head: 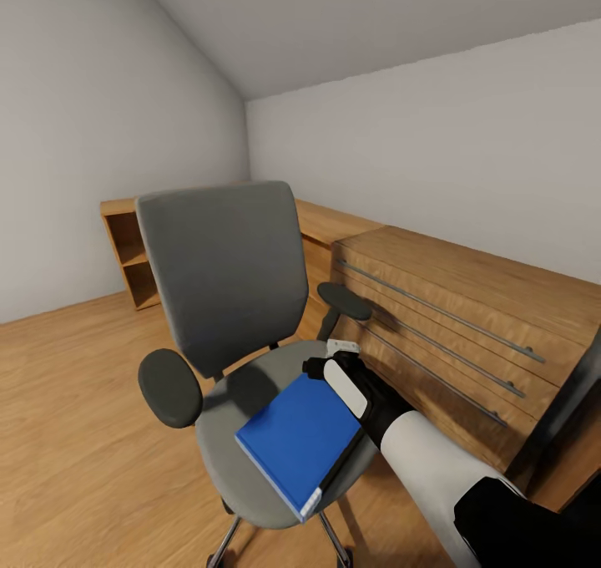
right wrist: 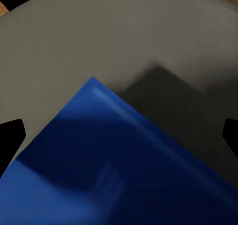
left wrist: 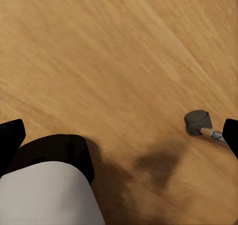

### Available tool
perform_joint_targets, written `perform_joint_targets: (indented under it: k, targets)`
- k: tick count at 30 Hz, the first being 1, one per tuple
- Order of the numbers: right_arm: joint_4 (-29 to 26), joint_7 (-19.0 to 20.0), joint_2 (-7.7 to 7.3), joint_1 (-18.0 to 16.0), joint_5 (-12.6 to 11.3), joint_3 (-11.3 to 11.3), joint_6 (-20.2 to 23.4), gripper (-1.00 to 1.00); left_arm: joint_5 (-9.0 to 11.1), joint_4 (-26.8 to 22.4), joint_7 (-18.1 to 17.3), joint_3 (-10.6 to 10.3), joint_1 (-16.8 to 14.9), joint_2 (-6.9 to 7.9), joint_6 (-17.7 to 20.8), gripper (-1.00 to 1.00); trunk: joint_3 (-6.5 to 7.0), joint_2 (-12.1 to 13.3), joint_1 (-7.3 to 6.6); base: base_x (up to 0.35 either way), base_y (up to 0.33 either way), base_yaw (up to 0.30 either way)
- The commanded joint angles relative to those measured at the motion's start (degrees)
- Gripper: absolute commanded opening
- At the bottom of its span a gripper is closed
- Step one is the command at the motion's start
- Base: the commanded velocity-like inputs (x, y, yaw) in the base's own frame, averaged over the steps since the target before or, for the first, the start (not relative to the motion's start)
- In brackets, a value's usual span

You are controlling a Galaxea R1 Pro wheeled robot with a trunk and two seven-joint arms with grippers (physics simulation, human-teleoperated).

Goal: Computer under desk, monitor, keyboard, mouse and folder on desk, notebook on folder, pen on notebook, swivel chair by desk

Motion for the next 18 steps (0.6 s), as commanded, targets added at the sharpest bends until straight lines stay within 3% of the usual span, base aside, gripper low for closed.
perform_joint_targets:
  k: [1,11,18]
  targets:
    - [0.0,-0.5,0.0,0.0,-0.4,0.2,0.1,1.0,0.6,-0.1,0.4,0.0,0.0,-0.04,0.2,1.0,-0.05,0.0,-0.01,-0.011,0.0,0.0]
    - [0.0,-0.5,0.0,-0.1,-0.4,0.1,0.1,1.0,0.6,0.0,0.5,-0.1,0.0,-0.03,0.2,1.0,-0.05,0.0,-0.01,-0.173,0.0,0.0]
    - [0.0,-0.5,0.0,-0.1,-0.4,0.1,0.1,1.0,0.5,0.7,0.5,-0.1,0.0,-0.03,0.2,1.0,-0.05,0.0,-0.01,-0.05,0.0,0.0]
